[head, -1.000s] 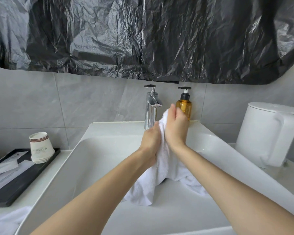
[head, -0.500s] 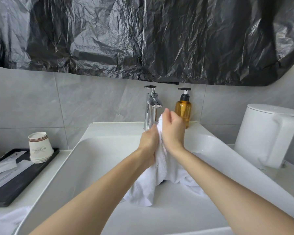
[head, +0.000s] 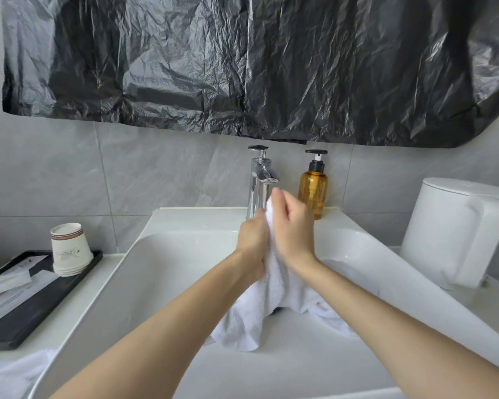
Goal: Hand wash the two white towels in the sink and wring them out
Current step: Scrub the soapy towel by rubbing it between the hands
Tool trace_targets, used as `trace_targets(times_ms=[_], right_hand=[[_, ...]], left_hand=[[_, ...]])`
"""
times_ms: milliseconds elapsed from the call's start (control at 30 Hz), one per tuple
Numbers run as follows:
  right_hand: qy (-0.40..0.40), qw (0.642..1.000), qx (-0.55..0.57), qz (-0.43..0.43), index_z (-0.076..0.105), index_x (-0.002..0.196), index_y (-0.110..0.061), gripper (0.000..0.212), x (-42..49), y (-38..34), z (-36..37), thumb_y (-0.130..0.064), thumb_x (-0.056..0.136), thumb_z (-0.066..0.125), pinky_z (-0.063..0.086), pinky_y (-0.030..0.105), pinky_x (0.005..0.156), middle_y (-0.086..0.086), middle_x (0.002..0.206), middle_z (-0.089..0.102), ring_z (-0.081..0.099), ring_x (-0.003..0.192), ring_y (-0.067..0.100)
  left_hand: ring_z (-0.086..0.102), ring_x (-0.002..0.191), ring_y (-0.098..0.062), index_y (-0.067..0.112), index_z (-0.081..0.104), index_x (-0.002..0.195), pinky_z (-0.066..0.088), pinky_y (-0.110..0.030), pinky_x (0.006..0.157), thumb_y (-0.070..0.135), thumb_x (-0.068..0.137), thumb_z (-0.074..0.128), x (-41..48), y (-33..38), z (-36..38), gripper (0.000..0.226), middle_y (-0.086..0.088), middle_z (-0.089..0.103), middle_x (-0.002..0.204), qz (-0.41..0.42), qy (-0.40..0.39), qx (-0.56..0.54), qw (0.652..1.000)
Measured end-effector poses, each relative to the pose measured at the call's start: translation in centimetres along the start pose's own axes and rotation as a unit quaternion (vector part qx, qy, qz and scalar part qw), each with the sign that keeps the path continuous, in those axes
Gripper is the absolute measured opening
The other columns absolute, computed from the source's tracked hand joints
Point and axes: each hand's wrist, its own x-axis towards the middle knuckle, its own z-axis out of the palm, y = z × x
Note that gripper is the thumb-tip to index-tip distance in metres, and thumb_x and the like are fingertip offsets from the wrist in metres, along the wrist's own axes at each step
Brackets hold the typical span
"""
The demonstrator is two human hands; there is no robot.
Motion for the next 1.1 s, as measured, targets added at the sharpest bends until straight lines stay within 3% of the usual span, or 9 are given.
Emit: trace_targets(times_ms=[100,267,400,533,633,700,833,933,1100], right_hand=[[0.072,0.991,0.016,0.113,0.029,0.055,-0.018,0.049,1.6,0.1,-0.3,-0.021,0.102,0.044,0.021,0.033,0.056,-0.005,0.047,0.031,0.034,0.045,0.006],[-0.044,0.999,0.004,-0.027,0.029,0.056,-0.032,0.051,-1.5,-0.9,0.4,-0.016,0.101,0.047,0.026,0.018,0.050,-0.016,0.044,0.044,0.040,0.046,0.002],[0.059,0.995,0.001,0.084,0.031,0.054,-0.023,0.051,1.3,-0.3,0.2,-0.022,0.103,0.042,0.027,0.030,0.057,-0.007,0.043,0.037,0.035,0.046,0.008],[-0.021,0.999,0.012,-0.043,0.029,0.059,-0.029,0.046,-1.4,-0.5,0.2,-0.023,0.102,0.044,0.025,0.028,0.052,-0.011,0.047,0.042,0.035,0.047,0.006],[0.048,0.996,0.010,0.075,0.030,0.056,-0.023,0.049,1.5,-0.5,0.4,-0.022,0.103,0.042,0.025,0.031,0.057,-0.008,0.046,0.037,0.033,0.047,0.007],[0.063,0.995,0.002,0.079,0.030,0.056,-0.023,0.048,1.1,-0.1,0.1,-0.022,0.103,0.041,0.025,0.032,0.059,-0.008,0.047,0.038,0.034,0.048,0.007],[-0.028,0.999,0.011,0.020,0.030,0.057,-0.026,0.047,-1.1,-0.2,0.6,-0.023,0.102,0.043,0.026,0.030,0.055,-0.011,0.044,0.042,0.035,0.047,0.006],[0.041,0.991,-0.012,0.127,0.032,0.054,-0.020,0.050,1.3,0.4,0.3,-0.023,0.103,0.041,0.026,0.030,0.060,-0.006,0.047,0.037,0.034,0.048,0.008],[-0.019,1.000,-0.002,0.008,0.028,0.057,-0.024,0.048,-0.6,0.1,-0.1,-0.019,0.103,0.043,0.025,0.027,0.052,-0.008,0.044,0.038,0.033,0.046,0.007]], left_hand=[[0.065,0.065,-0.017,0.017,0.063,0.088,0.049,-0.020,0.051,0.034,0.104,0.038,-0.5,0.0,0.8,0.034,-0.007,0.068,0.076,-0.012,-0.021,0.005,1.000],[0.052,0.049,-0.011,0.013,0.052,0.069,0.037,-0.017,0.043,0.027,0.103,0.045,0.5,0.2,-0.6,0.037,0.006,0.054,0.047,0.031,0.044,-0.002,0.999],[0.065,0.076,-0.021,0.008,0.064,0.102,0.051,-0.025,0.062,0.033,0.104,0.037,0.3,-0.3,0.4,0.037,-0.008,0.068,0.085,0.014,0.008,0.013,1.000],[0.053,0.056,-0.014,0.015,0.054,0.071,0.039,-0.015,0.044,0.027,0.102,0.044,0.9,0.1,-0.2,0.035,0.003,0.056,0.055,0.050,0.029,0.013,0.998],[0.063,0.066,-0.017,0.010,0.066,0.097,0.047,-0.020,0.051,0.033,0.103,0.041,0.3,0.0,0.3,0.034,-0.005,0.067,0.076,0.018,-0.005,0.004,1.000],[0.065,0.071,-0.018,0.008,0.065,0.105,0.049,-0.021,0.054,0.036,0.105,0.037,0.3,0.1,0.6,0.040,-0.008,0.068,0.085,0.009,-0.003,0.016,1.000],[0.057,0.054,-0.013,0.011,0.057,0.077,0.039,-0.013,0.041,0.032,0.104,0.041,0.9,0.0,-0.5,0.038,0.002,0.059,0.055,0.030,0.035,-0.003,0.999],[0.067,0.075,-0.022,0.007,0.065,0.106,0.050,-0.022,0.056,0.037,0.105,0.035,0.4,-0.6,0.2,0.042,-0.011,0.070,0.087,0.003,-0.003,0.023,1.000],[0.057,0.054,-0.010,0.011,0.057,0.081,0.041,-0.015,0.043,0.037,0.106,0.033,0.6,-0.1,0.2,0.043,-0.002,0.059,0.066,0.046,0.033,0.012,0.998]])
